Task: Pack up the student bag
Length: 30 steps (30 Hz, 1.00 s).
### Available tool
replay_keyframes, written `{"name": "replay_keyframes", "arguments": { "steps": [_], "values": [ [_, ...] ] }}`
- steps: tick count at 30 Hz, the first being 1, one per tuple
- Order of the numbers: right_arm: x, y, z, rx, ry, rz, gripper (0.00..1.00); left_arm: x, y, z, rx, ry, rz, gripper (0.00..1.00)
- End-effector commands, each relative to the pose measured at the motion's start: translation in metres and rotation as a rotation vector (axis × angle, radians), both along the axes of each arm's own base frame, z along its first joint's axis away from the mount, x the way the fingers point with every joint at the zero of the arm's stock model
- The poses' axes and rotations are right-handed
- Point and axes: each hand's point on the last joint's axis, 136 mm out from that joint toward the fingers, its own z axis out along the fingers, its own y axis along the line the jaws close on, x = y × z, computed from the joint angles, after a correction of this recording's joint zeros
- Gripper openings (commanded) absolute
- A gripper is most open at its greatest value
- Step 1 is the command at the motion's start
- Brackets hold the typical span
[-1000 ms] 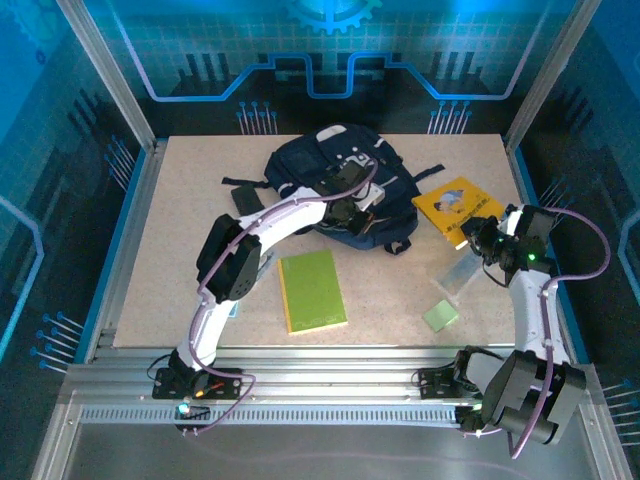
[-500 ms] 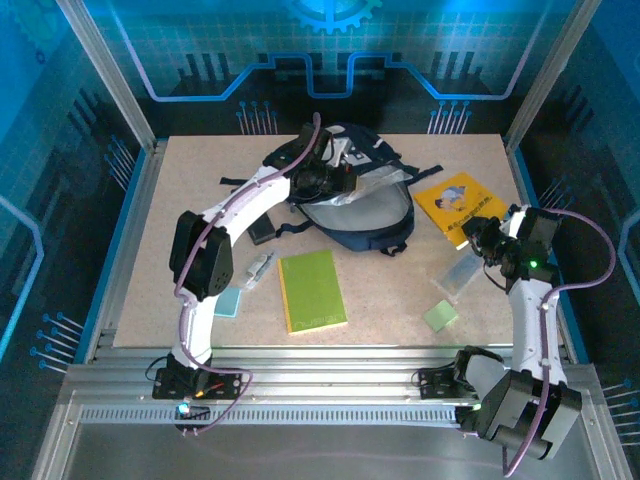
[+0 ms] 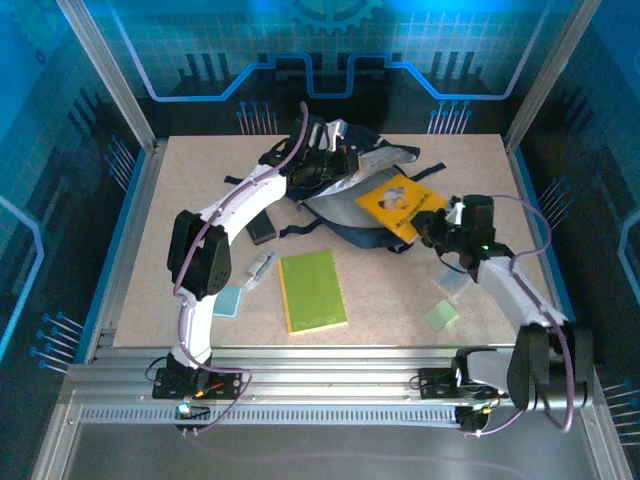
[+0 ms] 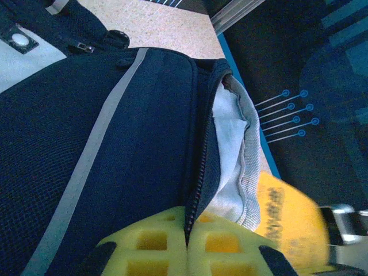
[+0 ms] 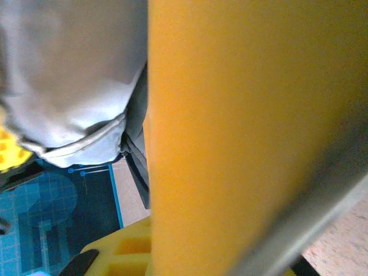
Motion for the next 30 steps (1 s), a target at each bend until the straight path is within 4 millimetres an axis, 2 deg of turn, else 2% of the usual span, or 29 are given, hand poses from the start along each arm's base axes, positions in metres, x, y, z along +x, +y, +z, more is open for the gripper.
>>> {"name": "replay_keyframes", "arguments": {
  "steps": [1,3,4,7,11,14,17,21,26,30],
  "values": [
    [0.050,0.025,0.042,0.075,-0.178,0.001,0.00,0.009,0.011,0.078,-0.117,-0.180,0.039,0.00],
    [0.071,0.040,0.037,0.093,-0.178,0.011,0.00,0.006,0.010,0.084,-0.136,-0.197,0.029,0.00],
    [0.077,0.044,0.027,0.087,-0.160,0.003,0.00,0.005,0.010,0.086,-0.142,-0.201,0.025,0.00],
    [0.109,0.061,0.024,0.107,-0.208,-0.016,0.00,0.000,0.010,0.091,-0.159,-0.209,0.017,0.00],
    [0.145,0.083,0.009,0.172,-0.224,-0.019,0.00,-0.005,0.012,0.094,-0.177,-0.211,0.018,0.00],
    [0.165,0.096,-0.011,0.195,-0.206,-0.029,0.00,-0.009,0.014,0.096,-0.188,-0.218,0.019,0.00],
    [0.177,0.106,-0.028,0.194,-0.182,-0.039,0.00,-0.012,0.014,0.100,-0.198,-0.224,0.013,0.00],
    [0.177,0.107,-0.036,0.198,-0.141,-0.069,0.00,-0.014,0.016,0.100,-0.179,-0.236,0.017,0.00],
    [0.154,0.098,-0.018,0.170,-0.142,-0.033,0.00,-0.006,0.023,0.083,-0.117,-0.234,0.049,0.00],
    [0.132,0.080,-0.006,0.182,-0.137,-0.036,0.00,0.002,0.028,0.060,-0.081,-0.210,0.080,0.00]
  ]
}}
